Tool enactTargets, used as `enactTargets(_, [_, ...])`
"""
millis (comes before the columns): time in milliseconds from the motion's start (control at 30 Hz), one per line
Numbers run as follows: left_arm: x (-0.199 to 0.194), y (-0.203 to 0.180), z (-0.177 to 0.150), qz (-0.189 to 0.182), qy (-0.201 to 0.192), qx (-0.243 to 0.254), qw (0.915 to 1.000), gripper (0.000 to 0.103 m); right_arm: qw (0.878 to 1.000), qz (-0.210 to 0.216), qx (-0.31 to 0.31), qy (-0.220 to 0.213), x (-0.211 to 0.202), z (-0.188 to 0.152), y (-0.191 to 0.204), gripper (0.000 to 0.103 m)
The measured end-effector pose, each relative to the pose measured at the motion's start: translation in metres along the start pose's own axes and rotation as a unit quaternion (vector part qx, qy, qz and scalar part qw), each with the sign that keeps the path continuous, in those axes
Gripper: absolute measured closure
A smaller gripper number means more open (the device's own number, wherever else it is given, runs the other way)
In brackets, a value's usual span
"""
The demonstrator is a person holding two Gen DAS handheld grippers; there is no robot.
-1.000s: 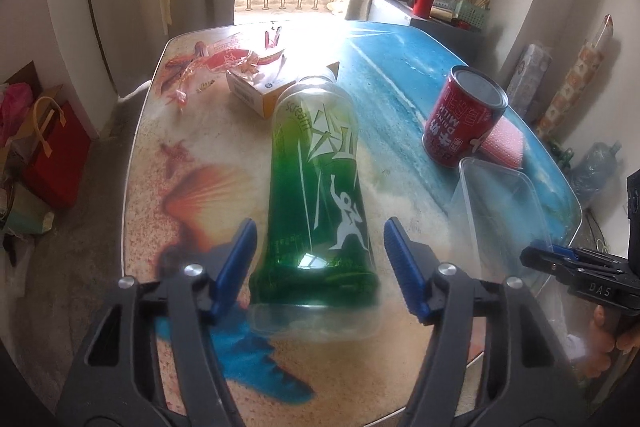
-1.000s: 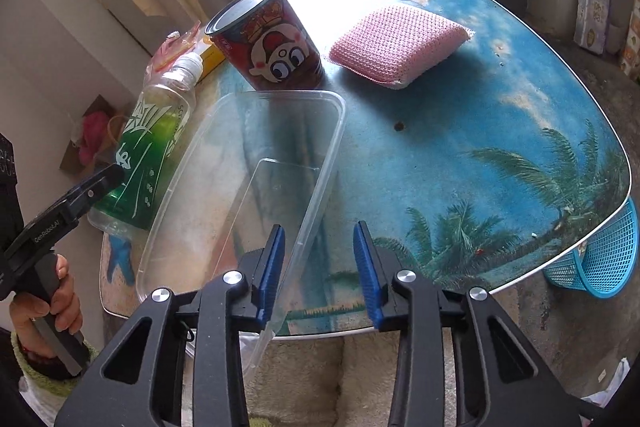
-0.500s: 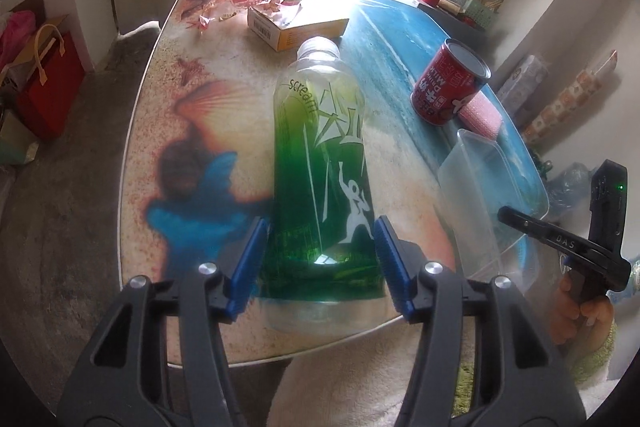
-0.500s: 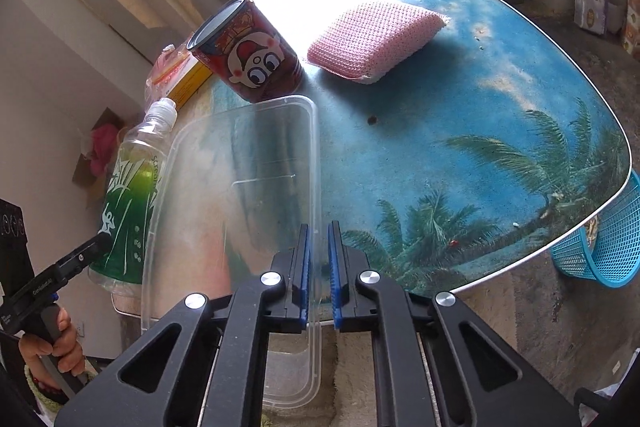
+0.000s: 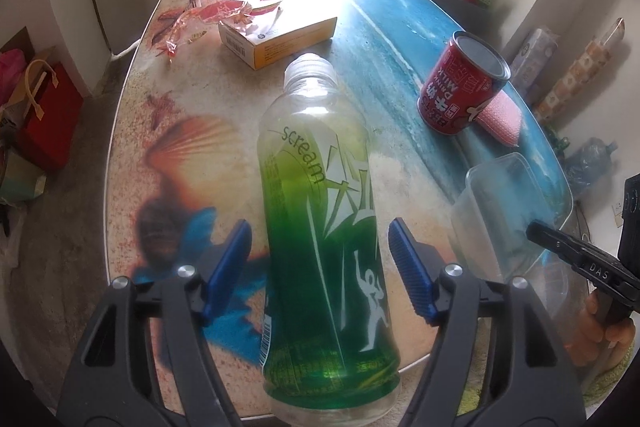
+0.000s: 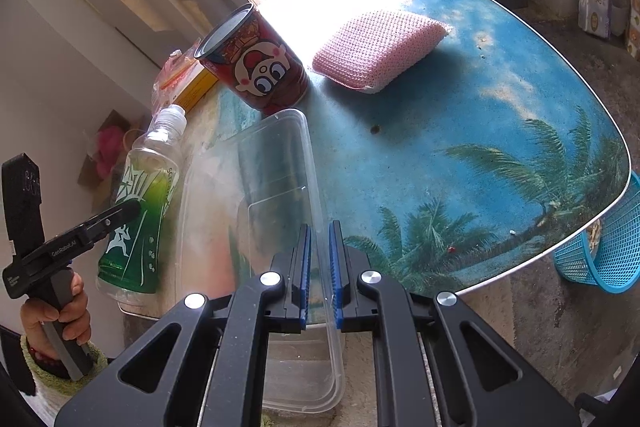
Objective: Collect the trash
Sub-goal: 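Lift the green bottle and clear container off the table with both tools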
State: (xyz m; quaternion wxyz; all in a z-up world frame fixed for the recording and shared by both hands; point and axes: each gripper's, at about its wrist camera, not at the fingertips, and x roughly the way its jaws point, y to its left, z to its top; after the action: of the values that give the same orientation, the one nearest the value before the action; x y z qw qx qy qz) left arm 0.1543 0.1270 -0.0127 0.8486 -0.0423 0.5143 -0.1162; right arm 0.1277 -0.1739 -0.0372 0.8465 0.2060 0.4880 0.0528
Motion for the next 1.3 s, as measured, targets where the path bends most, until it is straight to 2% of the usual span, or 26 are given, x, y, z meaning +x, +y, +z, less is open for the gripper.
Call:
enactTargets(133, [0.008,0.007,-0.002,-0.019,0.018,-0.015,0.9995,0.046,1.000,-0.008,-0.014,0.000,0.002,0.001,0.004,0.093])
enactTargets(433, [-0.001,0.018,-0.019,-0.034,0.015,-0.051,0.9980,0.046,1.000,-0.012,-0.021,0.008,0.010,0.002,0.008,0.094])
enactTargets(1300, [0.010,0.008,-0.011,-0.004,0.033,-0.003,0.9994,0.045,0.999,-0.023,-0.020,0.025,0.031,0.005,0.013,0.093])
